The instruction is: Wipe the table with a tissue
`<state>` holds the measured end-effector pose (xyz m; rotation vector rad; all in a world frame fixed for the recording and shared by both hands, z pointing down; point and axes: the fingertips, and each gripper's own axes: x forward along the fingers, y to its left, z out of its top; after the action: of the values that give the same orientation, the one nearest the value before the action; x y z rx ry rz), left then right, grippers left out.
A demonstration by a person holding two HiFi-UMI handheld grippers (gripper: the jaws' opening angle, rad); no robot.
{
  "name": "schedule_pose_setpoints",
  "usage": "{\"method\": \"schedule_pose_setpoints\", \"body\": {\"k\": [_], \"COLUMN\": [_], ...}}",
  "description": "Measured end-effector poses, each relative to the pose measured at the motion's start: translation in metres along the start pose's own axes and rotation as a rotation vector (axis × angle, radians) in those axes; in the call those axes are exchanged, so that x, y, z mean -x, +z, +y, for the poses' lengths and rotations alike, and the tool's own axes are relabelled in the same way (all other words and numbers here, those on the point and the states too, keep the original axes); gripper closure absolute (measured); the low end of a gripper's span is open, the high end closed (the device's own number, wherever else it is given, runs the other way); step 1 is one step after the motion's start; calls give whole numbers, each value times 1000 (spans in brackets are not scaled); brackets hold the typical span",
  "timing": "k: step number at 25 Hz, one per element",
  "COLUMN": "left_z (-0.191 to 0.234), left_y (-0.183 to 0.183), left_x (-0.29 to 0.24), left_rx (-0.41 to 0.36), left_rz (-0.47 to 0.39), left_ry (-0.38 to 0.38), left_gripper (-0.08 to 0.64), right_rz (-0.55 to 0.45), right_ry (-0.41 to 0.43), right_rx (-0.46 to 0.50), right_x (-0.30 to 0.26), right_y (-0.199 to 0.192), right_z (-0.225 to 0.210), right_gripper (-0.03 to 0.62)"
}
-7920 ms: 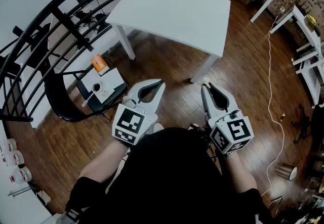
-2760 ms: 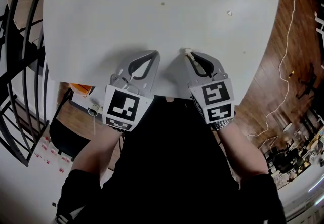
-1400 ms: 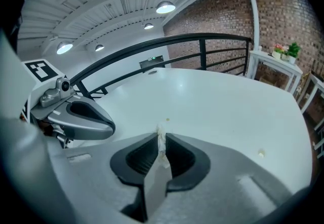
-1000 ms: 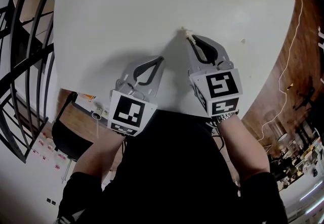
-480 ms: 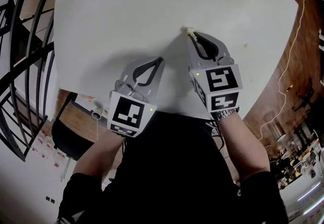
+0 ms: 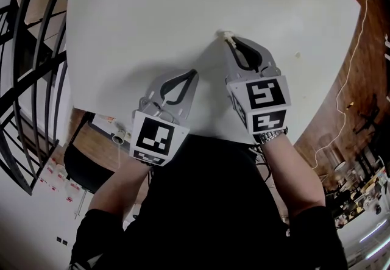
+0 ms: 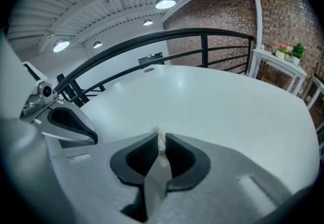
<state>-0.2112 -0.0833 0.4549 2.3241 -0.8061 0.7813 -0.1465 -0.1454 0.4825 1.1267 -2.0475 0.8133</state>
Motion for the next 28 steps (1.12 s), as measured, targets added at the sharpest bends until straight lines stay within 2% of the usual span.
{"method": "schedule_pose_setpoints", "body": {"k": [8, 18, 28], "left_z": [3, -3, -29], "left_y": [0, 4, 6], "left_x": [4, 3, -8], "left_rx": [2, -16, -76], "left_rz": [-7, -18, -6], "left_ry": [7, -20, -72], "left_gripper": [543, 543, 543], "right_rz": [1, 9, -39], "right_ry": [-1, 29, -34], "right_rx": [8, 7, -39], "right_x": [-3, -2, 27], "right_y": [2, 3, -9], "right_z": [4, 18, -3], "right_gripper": [557, 557, 557]}}
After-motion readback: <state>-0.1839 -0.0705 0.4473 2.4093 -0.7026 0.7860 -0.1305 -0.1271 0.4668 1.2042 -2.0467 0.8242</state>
